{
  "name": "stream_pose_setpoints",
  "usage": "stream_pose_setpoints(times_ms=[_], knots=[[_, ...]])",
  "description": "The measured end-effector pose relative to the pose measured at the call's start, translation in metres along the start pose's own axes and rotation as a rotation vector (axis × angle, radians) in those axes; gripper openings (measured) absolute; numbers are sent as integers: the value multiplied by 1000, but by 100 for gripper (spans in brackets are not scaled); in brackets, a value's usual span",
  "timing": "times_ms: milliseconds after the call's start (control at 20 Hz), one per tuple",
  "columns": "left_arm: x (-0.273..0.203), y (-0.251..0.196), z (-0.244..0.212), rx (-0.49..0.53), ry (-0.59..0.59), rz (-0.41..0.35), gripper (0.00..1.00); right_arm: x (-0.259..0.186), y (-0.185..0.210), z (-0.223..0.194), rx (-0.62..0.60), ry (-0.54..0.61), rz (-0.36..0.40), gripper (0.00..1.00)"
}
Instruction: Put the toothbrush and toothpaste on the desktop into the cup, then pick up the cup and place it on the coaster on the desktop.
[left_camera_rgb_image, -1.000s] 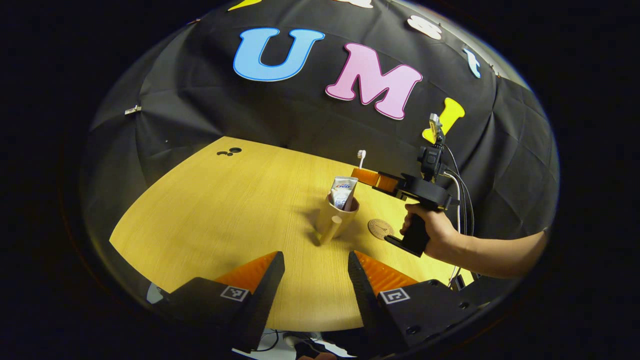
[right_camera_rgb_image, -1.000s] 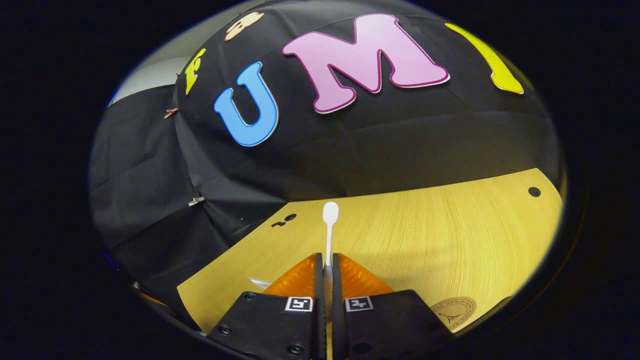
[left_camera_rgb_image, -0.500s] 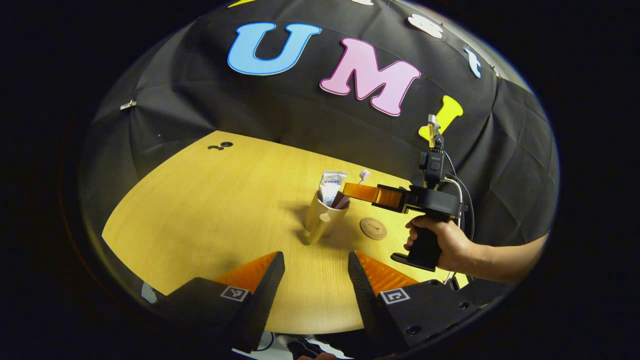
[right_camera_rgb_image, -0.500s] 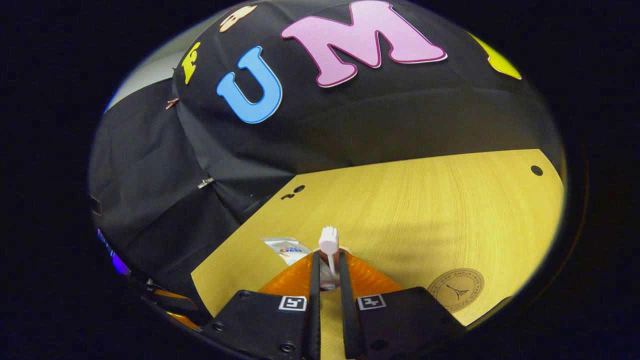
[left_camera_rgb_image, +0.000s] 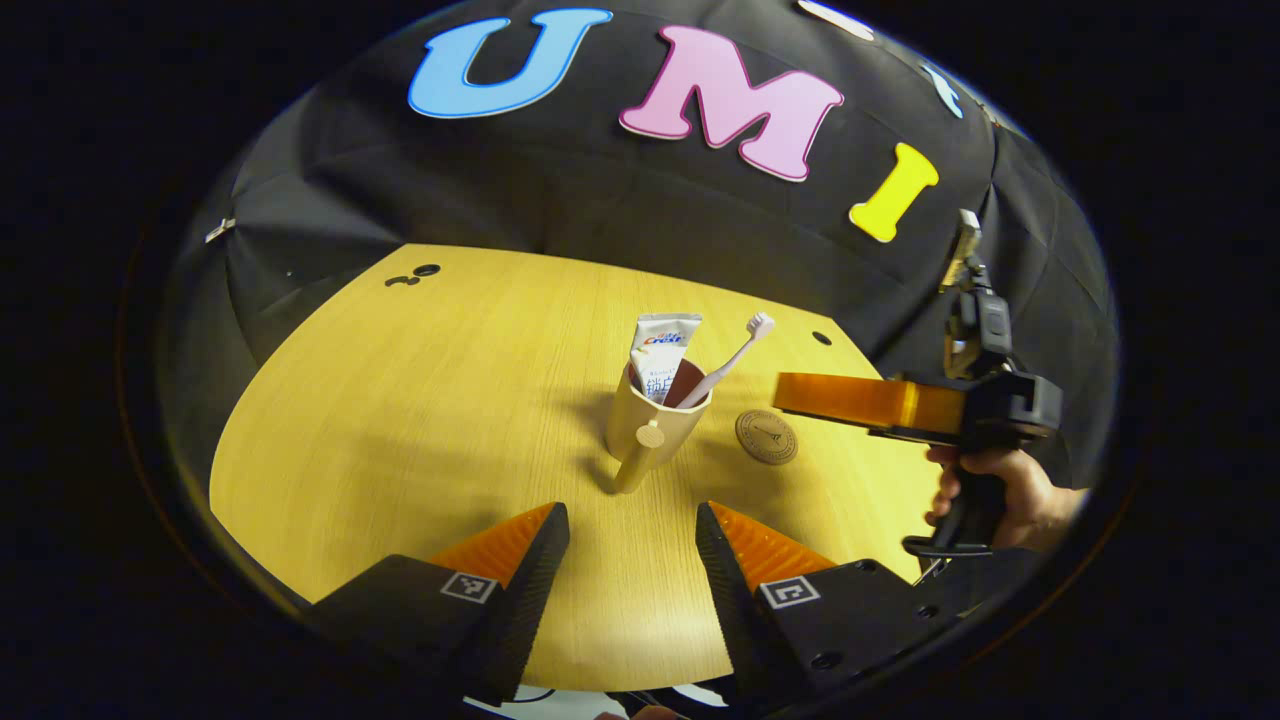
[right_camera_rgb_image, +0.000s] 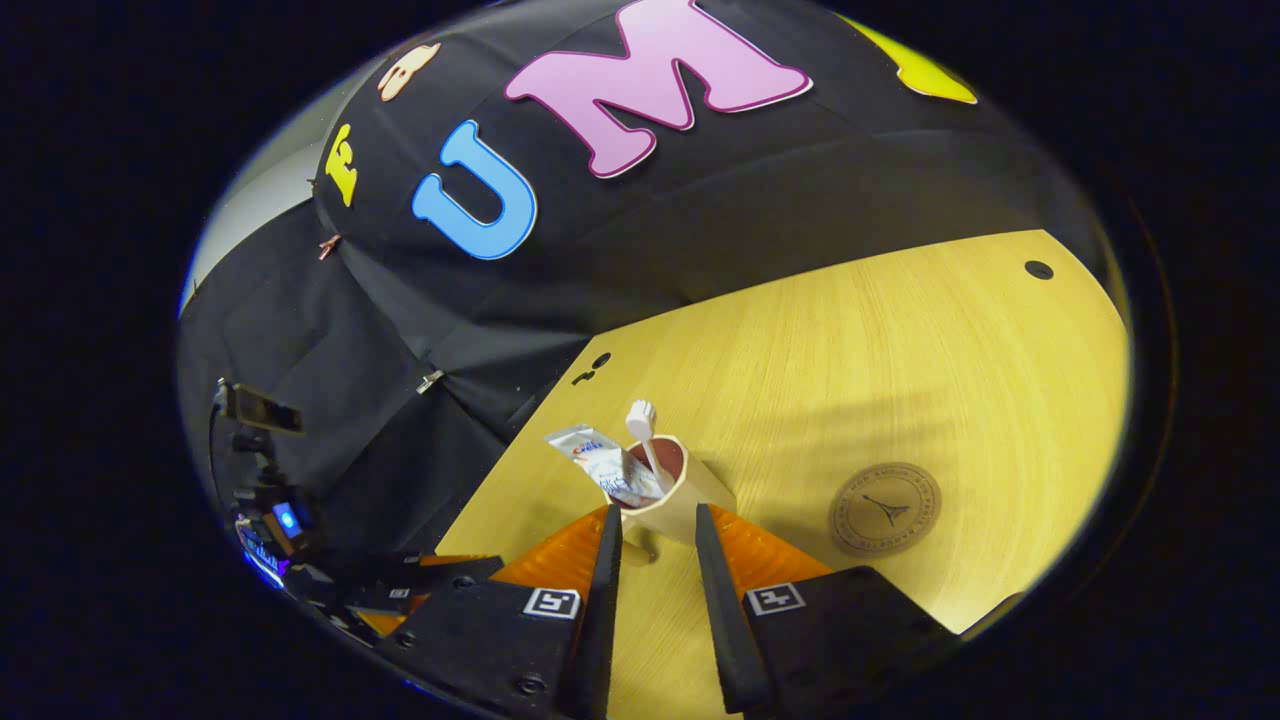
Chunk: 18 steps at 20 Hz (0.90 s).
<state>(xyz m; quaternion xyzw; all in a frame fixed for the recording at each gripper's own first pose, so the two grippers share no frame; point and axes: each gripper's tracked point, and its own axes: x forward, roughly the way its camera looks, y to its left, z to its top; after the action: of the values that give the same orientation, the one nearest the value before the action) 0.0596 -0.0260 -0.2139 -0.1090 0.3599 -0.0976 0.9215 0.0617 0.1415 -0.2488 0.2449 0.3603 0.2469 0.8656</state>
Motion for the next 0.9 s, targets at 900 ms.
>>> stream_pose_setpoints(times_ms=[900], knots=[[113, 8, -3, 179, 389, 64, 76, -160, -103, -47, 161, -6, -192, 46]])
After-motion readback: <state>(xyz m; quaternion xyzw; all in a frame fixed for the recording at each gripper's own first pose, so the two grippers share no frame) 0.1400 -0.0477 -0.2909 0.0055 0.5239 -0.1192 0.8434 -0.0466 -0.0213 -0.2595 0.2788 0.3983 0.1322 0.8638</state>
